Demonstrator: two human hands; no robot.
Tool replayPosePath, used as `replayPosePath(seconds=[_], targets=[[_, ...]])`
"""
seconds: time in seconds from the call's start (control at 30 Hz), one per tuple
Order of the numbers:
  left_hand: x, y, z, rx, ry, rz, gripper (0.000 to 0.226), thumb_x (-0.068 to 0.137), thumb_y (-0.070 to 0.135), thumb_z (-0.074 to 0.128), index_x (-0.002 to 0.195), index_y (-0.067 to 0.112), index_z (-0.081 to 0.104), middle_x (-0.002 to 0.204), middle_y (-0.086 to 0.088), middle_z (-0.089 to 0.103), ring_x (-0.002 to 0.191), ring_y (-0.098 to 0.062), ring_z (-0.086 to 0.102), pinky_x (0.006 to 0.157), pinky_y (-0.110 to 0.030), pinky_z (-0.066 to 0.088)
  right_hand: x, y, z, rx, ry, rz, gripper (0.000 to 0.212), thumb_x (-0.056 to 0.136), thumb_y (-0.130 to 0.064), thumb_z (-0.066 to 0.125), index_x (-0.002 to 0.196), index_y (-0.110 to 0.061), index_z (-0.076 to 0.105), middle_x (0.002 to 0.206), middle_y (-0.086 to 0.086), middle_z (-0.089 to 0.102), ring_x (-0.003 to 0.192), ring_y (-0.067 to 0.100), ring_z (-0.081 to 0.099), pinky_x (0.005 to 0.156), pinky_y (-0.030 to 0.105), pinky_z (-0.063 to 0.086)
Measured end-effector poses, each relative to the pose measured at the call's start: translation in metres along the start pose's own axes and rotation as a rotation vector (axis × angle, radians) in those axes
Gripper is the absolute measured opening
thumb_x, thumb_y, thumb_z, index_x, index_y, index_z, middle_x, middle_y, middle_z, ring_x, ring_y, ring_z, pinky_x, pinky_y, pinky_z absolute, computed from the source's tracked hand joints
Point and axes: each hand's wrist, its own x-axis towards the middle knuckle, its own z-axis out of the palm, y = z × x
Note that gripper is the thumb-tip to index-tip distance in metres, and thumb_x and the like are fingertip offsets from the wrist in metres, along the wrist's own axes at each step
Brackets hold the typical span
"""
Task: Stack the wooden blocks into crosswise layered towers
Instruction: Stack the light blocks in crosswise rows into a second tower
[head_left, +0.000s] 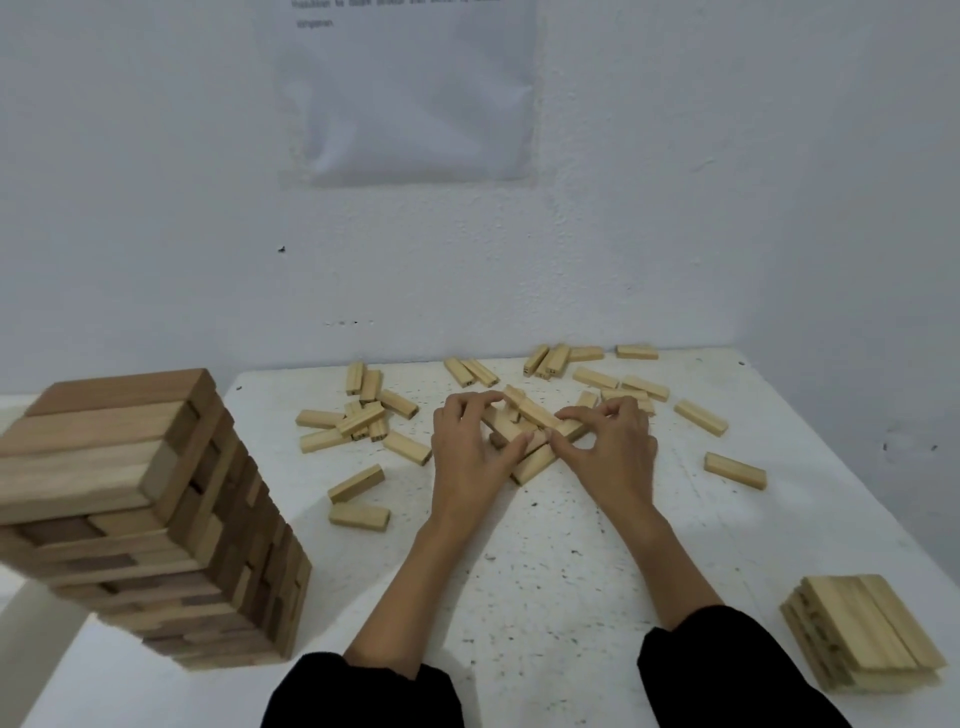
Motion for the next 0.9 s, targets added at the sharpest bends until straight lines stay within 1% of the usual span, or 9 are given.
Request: replayPosePath(seconds=[0.1, 0.27, 0.37, 0.47, 0.53, 0.67, 0.77, 0.83, 0.9], targets=[[-0.005, 0.003, -0.006, -0.006, 0.041, 0.009, 0.048, 0.074, 0.031, 0.078, 0.117, 0.017, 0.061, 0.111, 0.004, 0.048, 0.104, -0.007, 0.038, 0.088, -0.001, 0.024, 0.000, 0.001, -0.001, -0.016, -0.003, 0.011, 0.030, 0.076, -0.042, 0.072, 0.102, -0.029, 0.071, 0.103, -0.001, 0.039, 0.105, 0.019, 0.042, 0.084, 0.033, 0.032], [-0.020, 0.007, -0.014, -0.037, -0.012, 0.000, 0.047, 0.075, 0.025, 0.078, 0.118, 0.020, 0.059, 0.113, 0.006, 0.048, 0.109, -0.007, 0.037, 0.089, 0.000, 0.024, -0.010, 0.000, -0.008, 0.060, 0.047, 0.002, 0.024, 0.072, -0.034, 0.076, 0.093, -0.025, 0.073, 0.103, 0.000, 0.043, 0.104, 0.019, 0.045, 0.081, 0.033, 0.032], [-0.033, 0.007, -0.024, -0.041, -0.039, -0.009, 0.047, 0.075, 0.022, 0.077, 0.117, 0.025, 0.057, 0.115, 0.006, 0.049, 0.112, -0.008, 0.038, 0.091, -0.007, 0.031, -0.025, -0.001, -0.015, 0.093, 0.053, -0.021, 0.021, 0.071, -0.031, 0.077, 0.092, -0.025, 0.073, 0.101, -0.002, 0.041, 0.102, 0.020, 0.046, 0.080, 0.032, 0.030], [-0.050, 0.005, -0.038, -0.037, -0.057, -0.024, 0.042, 0.076, 0.020, 0.076, 0.113, 0.027, 0.058, 0.114, 0.009, 0.051, 0.113, -0.010, 0.042, 0.094, -0.023, 0.039, -0.046, 0.002, -0.024, 0.088, 0.038, -0.030, 0.021, 0.070, -0.029, 0.078, 0.091, -0.024, 0.074, 0.098, -0.003, 0.040, 0.099, 0.019, 0.046, 0.079, 0.031, 0.031], [-0.064, 0.007, -0.048, -0.062, -0.071, -0.056, 0.038, 0.075, 0.019, 0.077, 0.108, 0.028, 0.061, 0.112, 0.014, 0.052, 0.111, -0.008, 0.045, 0.093, -0.028, 0.042, -0.059, 0.005, -0.029, 0.072, 0.020, -0.037, 0.022, 0.070, -0.028, 0.078, 0.091, -0.025, 0.074, 0.097, -0.004, 0.041, 0.097, 0.019, 0.047, 0.078, 0.031, 0.031], [-0.101, 0.026, -0.069, -0.153, -0.096, -0.109, 0.035, 0.071, 0.016, 0.077, 0.098, 0.033, 0.063, 0.106, 0.018, 0.057, 0.104, -0.001, 0.051, 0.086, -0.023, 0.045, -0.091, 0.008, -0.045, 0.058, -0.055, -0.071, 0.021, 0.069, -0.028, 0.078, 0.090, -0.027, 0.074, 0.097, -0.005, 0.042, 0.092, 0.016, 0.045, 0.077, 0.031, 0.031], [-0.126, 0.036, -0.084, -0.225, -0.174, -0.203, 0.039, 0.071, 0.010, 0.079, 0.096, 0.036, 0.066, 0.106, 0.024, 0.059, 0.101, 0.002, 0.055, 0.083, -0.022, 0.049, -0.113, 0.010, -0.057, 0.071, -0.120, -0.150, 0.020, 0.069, -0.029, 0.079, 0.088, -0.031, 0.073, 0.096, -0.006, 0.044, 0.089, 0.012, 0.043, 0.077, 0.031, 0.030], [-0.136, 0.035, -0.093, -0.242, -0.238, -0.219, 0.041, 0.070, 0.005, 0.079, 0.098, 0.033, 0.068, 0.108, 0.023, 0.060, 0.101, 0.006, 0.056, 0.087, -0.020, 0.051, -0.125, 0.010, -0.063, 0.084, -0.169, -0.193, 0.020, 0.069, -0.032, 0.078, 0.088, -0.033, 0.072, 0.096, -0.007, 0.044, 0.089, 0.010, 0.043, 0.076, 0.029, 0.026], [-0.140, 0.032, -0.102, -0.256, -0.297, -0.188, 0.044, 0.072, -0.002, 0.075, 0.102, 0.029, 0.068, 0.114, 0.019, 0.061, 0.106, 0.004, 0.057, 0.092, -0.017, 0.048, -0.135, 0.010, -0.067, 0.106, -0.215, -0.242, 0.021, 0.067, -0.040, 0.074, 0.088, -0.036, 0.071, 0.096, -0.010, 0.044, 0.088, 0.009, 0.043, 0.075, 0.029, 0.026]])
